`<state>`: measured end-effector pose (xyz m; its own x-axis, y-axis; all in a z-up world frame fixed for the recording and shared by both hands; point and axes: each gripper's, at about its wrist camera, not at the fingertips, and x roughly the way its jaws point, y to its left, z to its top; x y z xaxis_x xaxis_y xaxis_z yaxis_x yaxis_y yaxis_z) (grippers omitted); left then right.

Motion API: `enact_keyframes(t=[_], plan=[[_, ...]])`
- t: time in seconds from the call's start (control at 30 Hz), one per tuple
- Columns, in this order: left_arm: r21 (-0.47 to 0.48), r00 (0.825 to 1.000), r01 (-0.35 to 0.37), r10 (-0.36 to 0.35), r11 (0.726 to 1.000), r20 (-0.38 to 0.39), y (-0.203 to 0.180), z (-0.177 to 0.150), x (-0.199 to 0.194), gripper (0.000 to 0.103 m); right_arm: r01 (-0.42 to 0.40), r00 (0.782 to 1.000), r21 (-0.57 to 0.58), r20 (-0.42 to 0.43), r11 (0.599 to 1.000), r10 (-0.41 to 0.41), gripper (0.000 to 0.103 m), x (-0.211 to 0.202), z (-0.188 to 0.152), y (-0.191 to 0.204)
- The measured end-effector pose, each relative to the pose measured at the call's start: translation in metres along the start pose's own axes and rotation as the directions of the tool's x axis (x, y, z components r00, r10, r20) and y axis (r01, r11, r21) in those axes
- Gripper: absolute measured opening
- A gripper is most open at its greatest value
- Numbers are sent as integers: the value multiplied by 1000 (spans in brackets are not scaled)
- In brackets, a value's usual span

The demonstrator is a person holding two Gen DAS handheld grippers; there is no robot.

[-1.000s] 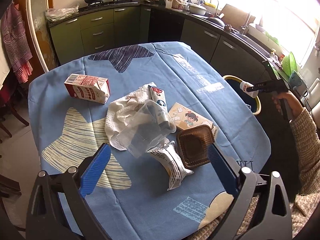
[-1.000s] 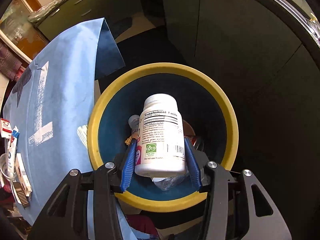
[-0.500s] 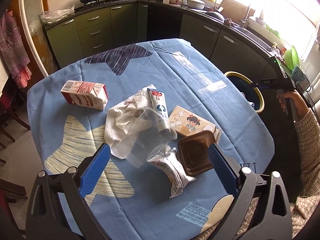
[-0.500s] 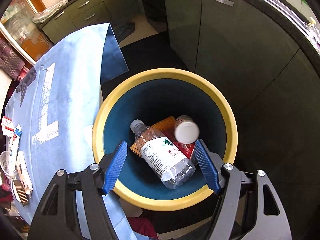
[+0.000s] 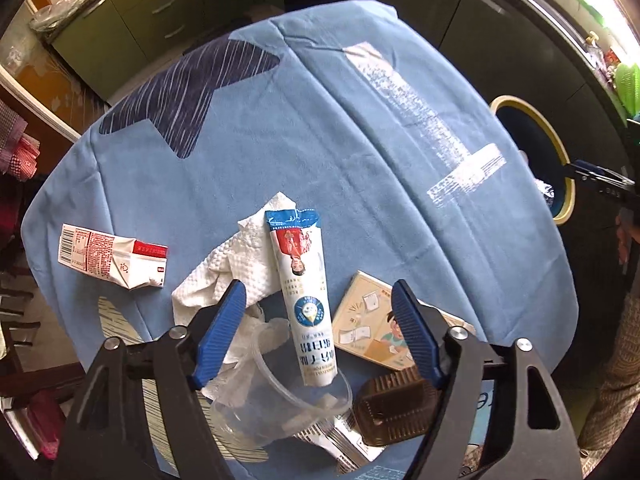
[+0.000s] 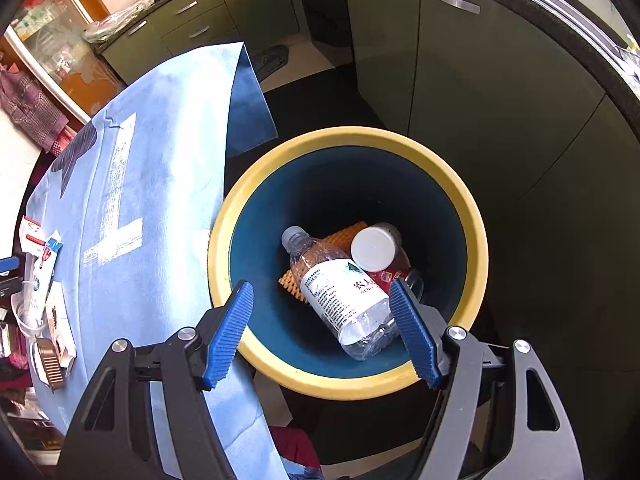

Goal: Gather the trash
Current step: 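Grasp the white-blue tube with the left gripper and lift it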

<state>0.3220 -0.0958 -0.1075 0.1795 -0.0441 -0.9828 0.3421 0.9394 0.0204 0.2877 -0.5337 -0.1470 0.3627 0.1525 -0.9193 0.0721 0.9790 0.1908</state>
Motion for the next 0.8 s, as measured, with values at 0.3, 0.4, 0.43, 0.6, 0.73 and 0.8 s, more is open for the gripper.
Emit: enact_keyframes(t=[0.3, 0.4, 0.43, 0.6, 0.73, 0.8], plan=[[-13, 992, -30, 28, 999, -127, -4, 3, 34, 40, -17, 1000, 28, -7, 999, 18, 70, 6, -8, -19], [-22, 990, -67, 64, 997, -122, -1, 2, 31, 40, -28, 1000, 28, -7, 999, 28, 70, 6, -10, -19], [-22, 991, -69, 66, 997, -116, -1, 2, 28, 40, -30, 1000, 26, -8, 999, 30, 70, 7, -11, -19], [-9, 989, -59, 57, 998, -140, -3, -3, 29, 40, -39, 999, 23, -8, 999, 39, 70, 8, -11, -17], [-9, 982, -76, 74, 997, -172, -6, -4, 42, 40, -47, 999, 17, -4, 999, 47, 70, 5, -12, -15], [-10, 982, -75, 73, 997, -175, -8, -3, 44, 39, -48, 999, 13, -3, 999, 48, 70, 4, -13, -14]])
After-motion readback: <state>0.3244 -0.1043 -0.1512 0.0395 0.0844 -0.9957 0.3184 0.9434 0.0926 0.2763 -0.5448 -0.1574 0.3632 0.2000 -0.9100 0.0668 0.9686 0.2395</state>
